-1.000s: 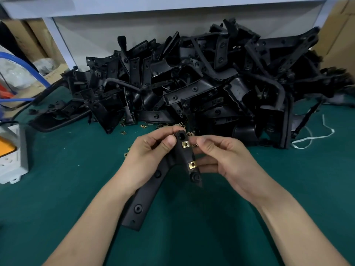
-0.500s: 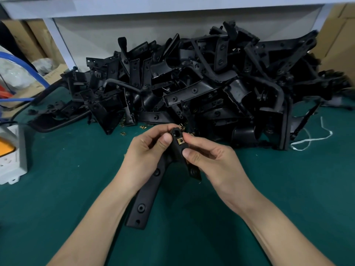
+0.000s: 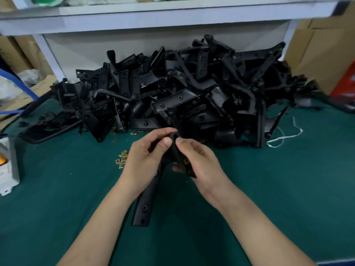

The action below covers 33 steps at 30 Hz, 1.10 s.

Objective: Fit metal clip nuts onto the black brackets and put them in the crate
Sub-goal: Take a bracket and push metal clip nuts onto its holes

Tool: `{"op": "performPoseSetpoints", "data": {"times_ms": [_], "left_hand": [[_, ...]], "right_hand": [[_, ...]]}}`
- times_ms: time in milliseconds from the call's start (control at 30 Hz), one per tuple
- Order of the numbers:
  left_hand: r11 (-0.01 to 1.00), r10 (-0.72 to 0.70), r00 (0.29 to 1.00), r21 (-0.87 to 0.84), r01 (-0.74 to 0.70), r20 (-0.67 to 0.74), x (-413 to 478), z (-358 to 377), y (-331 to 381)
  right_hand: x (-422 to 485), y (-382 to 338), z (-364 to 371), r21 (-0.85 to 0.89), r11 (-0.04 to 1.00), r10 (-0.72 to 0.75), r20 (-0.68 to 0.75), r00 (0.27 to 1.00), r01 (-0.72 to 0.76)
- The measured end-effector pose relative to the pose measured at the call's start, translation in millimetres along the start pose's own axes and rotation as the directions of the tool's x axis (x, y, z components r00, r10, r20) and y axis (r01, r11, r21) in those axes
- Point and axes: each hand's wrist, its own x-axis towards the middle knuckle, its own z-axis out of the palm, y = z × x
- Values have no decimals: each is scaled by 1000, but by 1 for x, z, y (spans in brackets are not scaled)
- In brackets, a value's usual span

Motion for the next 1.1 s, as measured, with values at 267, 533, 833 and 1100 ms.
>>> {"op": "performPoseSetpoints", "data": {"times_ms": [267, 533, 833, 1100], "left_hand": [[997, 70, 998, -34, -70, -5, -1, 35, 48], [980, 164, 975, -134, -144, 150, -21, 127, 100], [969, 241, 717, -207, -138, 654, -58, 311, 158], [946, 168, 598, -299, 126, 784, -139, 452, 178]], "right_hand": [[-40, -51, -25, 2, 998, -59, 24, 998, 59], [-115, -91, -104, -132, 977, -184, -132, 974, 167], [-276, -128, -256, -264, 953, -286, -627, 725, 147], [-379, -145, -333, -458, 844, -434, -889, 147, -278]]}}
